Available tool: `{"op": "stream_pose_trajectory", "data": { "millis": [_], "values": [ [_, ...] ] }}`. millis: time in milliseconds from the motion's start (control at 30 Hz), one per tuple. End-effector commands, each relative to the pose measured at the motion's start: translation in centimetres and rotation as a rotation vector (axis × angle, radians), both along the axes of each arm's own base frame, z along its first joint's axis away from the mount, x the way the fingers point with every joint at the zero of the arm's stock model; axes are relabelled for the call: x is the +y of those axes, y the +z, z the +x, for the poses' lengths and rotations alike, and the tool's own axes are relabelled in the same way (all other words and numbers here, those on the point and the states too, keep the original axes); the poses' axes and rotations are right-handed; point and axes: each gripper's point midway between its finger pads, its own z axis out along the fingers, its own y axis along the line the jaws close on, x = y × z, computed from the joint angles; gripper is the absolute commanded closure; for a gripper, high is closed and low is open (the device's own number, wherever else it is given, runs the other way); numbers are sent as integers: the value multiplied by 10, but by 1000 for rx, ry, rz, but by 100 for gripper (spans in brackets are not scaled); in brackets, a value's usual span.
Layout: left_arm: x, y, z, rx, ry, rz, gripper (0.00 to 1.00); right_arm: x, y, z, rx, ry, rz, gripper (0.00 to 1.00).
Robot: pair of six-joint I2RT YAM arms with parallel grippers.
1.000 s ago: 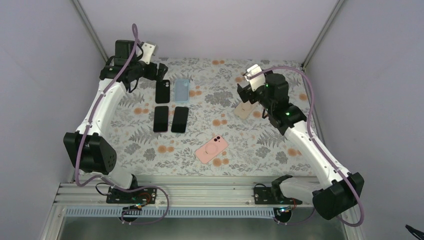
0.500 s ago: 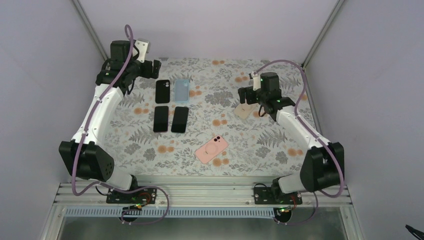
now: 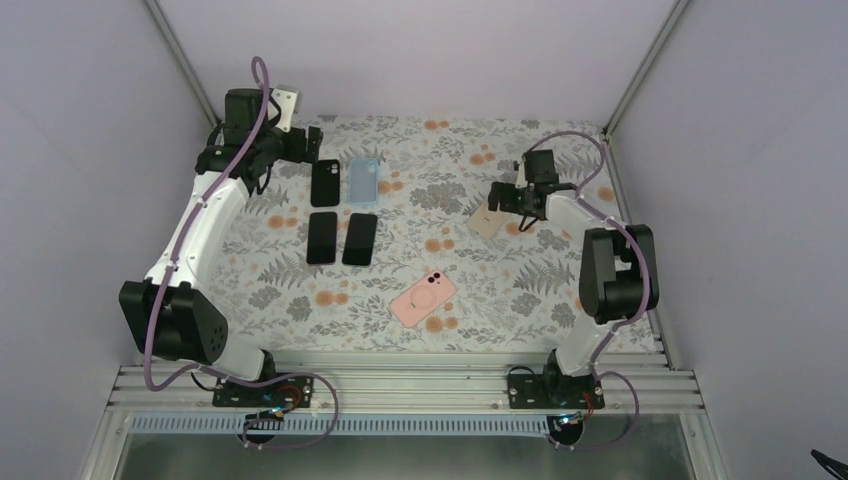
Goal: Take the phone out of the phone case
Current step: Pick up the phone at the center of the board.
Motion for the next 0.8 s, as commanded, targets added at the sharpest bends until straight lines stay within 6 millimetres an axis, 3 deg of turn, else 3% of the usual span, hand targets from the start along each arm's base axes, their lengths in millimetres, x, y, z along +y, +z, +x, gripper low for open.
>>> {"op": "stream_pose_trajectory", "data": {
  "millis": [0,533,767],
  "values": [
    [2,10,0,-36,9,-20,0,13,-11,10,38,-5,91,1],
    [-3,4,2,-17,-7,-47,0,25,-56,17,152,6,115,1],
    [-4,3,2,-15,-10,-50,0,35,-63,20,159,51,124,1]
  ]
}}
